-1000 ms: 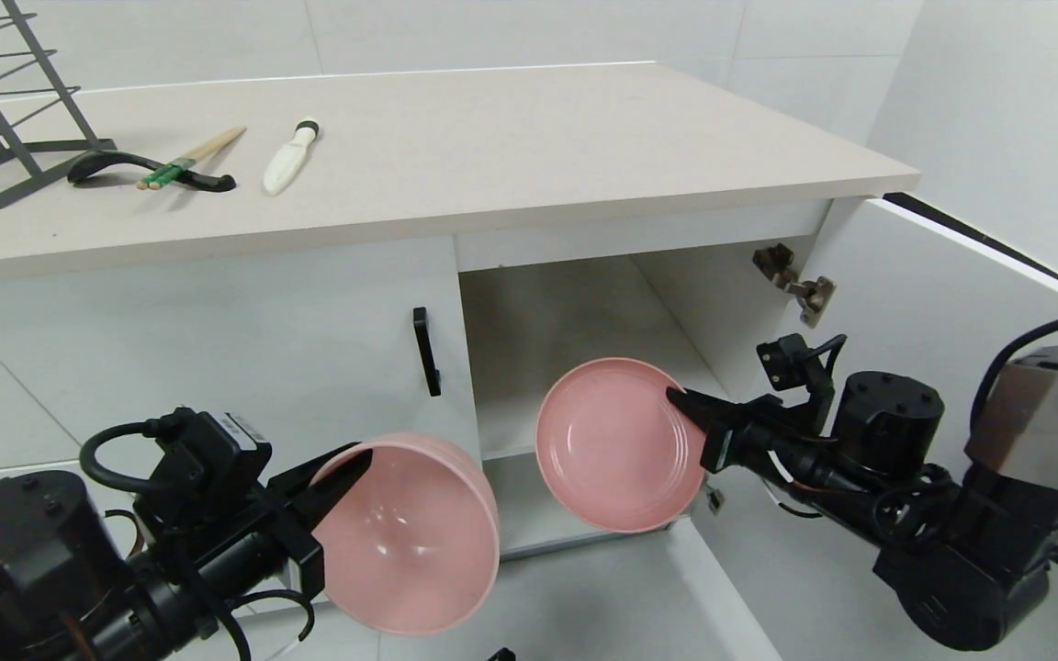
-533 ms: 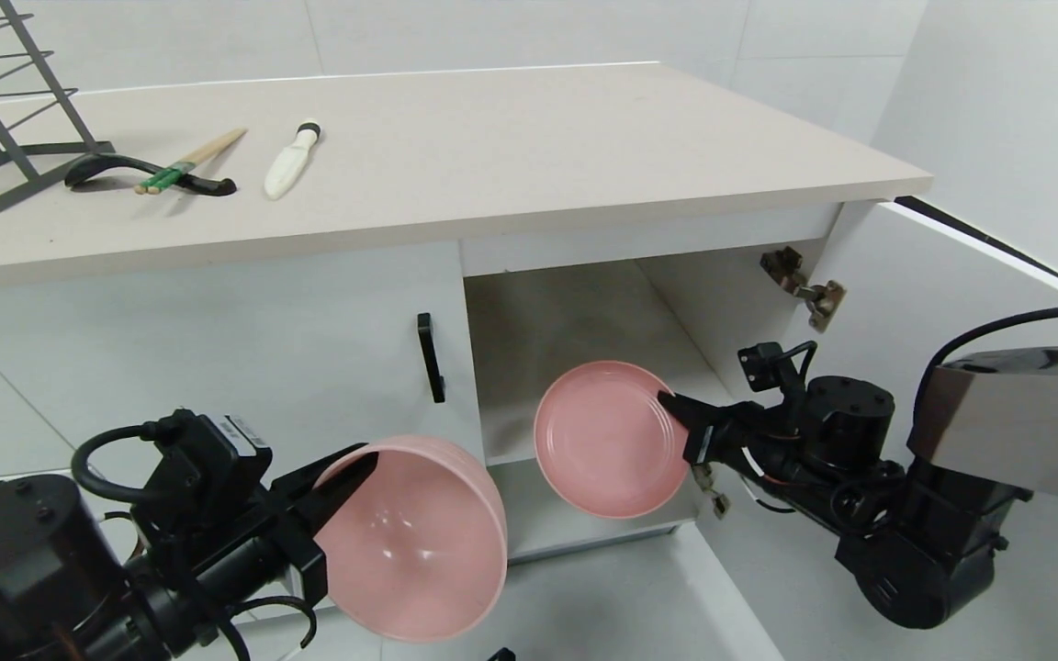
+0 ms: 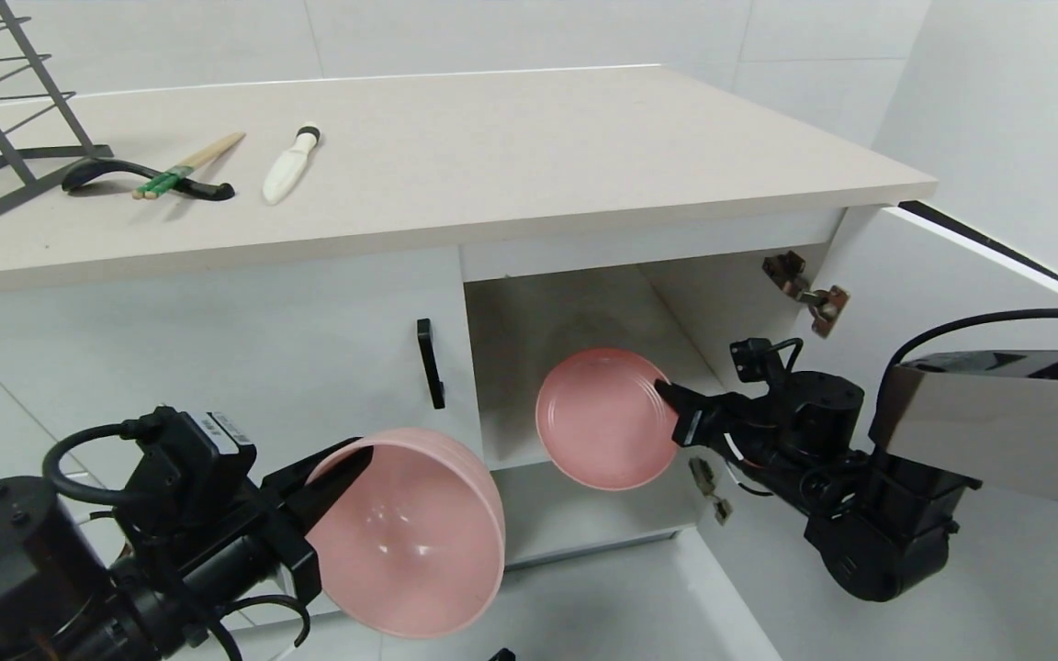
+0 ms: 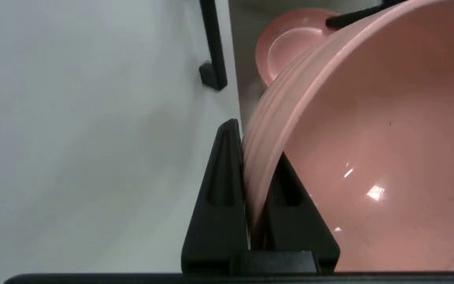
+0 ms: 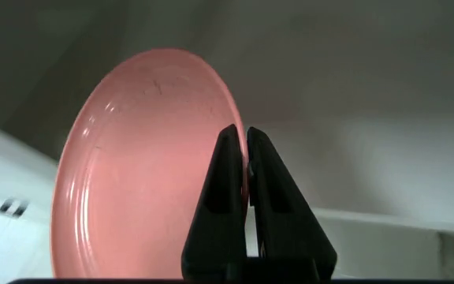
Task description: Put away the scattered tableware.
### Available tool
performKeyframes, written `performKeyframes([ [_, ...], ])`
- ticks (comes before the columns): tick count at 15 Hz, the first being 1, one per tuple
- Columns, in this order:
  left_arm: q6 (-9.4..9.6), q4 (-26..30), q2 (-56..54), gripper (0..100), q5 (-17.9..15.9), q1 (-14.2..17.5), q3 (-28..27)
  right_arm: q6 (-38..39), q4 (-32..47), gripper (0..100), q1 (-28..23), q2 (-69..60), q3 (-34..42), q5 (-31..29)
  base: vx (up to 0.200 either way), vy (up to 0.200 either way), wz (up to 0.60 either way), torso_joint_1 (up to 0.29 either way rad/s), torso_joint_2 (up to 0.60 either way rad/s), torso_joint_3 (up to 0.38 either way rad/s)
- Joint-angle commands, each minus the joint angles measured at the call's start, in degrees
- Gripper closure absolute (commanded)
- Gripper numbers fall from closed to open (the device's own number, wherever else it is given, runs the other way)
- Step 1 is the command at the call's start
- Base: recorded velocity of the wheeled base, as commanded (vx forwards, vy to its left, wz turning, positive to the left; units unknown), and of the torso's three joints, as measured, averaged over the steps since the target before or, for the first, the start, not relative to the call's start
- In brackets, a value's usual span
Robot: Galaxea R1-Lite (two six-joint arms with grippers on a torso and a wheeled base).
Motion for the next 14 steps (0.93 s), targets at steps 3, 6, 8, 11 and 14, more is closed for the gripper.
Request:
performKeyframes([
  [3,0.25,0.02,-0.48,100,-0.04,-0.22,0.02,-0.01,0.05,100,0.09,0.83,-0.31,-0.1,0.0,0.0,0.0,0.0,0.0,0.0],
  [6,-0.01,0.02,-0.57,100,-0.04,-0.22,0.11,-0.01,0.05,100,0.09,1.18,-0.84,-0.1,0.067,0.0,0.0,0.001,0.0,-0.001],
  [8,-0.36,0.02,-0.57,100,-0.13,-0.22,0.11,-0.01,0.05,100,0.09,1.79,-1.19,-0.71,0.2,0.0,0.0,-0.005,0.01,0.007],
  [11,0.16,0.02,-0.66,100,-0.22,-0.75,0.02,-0.01,0.05,100,0.09,1.79,-1.02,-1.15,0.0,0.0,0.0,0.0,0.0,0.0],
  [14,0.16,0.02,-0.83,100,-0.22,-1.36,0.11,-0.01,0.05,100,0.09,1.79,-1.19,-1.15,0.0,0.0,0.0,0.0,0.0,0.0],
])
